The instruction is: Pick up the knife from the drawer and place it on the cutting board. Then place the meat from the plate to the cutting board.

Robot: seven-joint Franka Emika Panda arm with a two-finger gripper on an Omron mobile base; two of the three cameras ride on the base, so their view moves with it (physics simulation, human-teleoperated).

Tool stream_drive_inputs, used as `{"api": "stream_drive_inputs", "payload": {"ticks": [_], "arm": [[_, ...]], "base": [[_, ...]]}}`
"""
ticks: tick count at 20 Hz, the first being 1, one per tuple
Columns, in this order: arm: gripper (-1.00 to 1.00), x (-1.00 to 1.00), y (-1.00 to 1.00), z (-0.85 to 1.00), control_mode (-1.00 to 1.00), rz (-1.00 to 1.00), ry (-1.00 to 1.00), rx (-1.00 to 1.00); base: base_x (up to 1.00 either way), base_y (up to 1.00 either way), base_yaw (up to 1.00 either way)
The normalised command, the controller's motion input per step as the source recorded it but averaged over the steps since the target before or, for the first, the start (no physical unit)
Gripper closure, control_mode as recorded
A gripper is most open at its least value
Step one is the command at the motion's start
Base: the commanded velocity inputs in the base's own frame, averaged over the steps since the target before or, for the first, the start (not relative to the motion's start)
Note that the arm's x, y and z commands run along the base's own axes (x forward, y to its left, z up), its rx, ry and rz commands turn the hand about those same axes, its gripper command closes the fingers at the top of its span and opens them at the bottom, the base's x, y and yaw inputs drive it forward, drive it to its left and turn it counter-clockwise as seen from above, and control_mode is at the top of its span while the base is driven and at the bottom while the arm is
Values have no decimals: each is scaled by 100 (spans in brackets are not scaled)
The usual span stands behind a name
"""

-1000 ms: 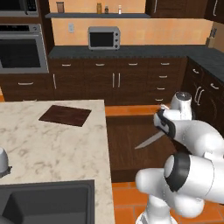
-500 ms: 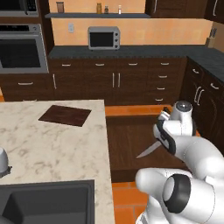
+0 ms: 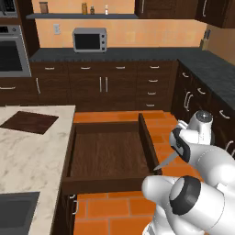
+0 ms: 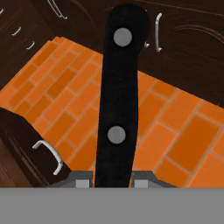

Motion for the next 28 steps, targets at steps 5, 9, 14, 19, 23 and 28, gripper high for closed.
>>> {"api": "stream_drive_inputs", "payload": {"ticks": [5, 9, 14, 19, 23, 28], "arm": [[100, 0, 0, 0, 100, 0, 0, 0], [100, 0, 0, 0, 100, 0, 0, 0], [100, 0, 0, 0, 100, 0, 0, 0], [100, 0, 0, 0, 100, 0, 0, 0], [100, 0, 0, 0, 100, 0, 0, 0], [100, 0, 0, 0, 100, 0, 0, 0]], "base": [[24, -100, 9], [81, -91, 33], [100, -74, 39], [100, -71, 39], [69, -58, 57], [0, -41, 77]]}}
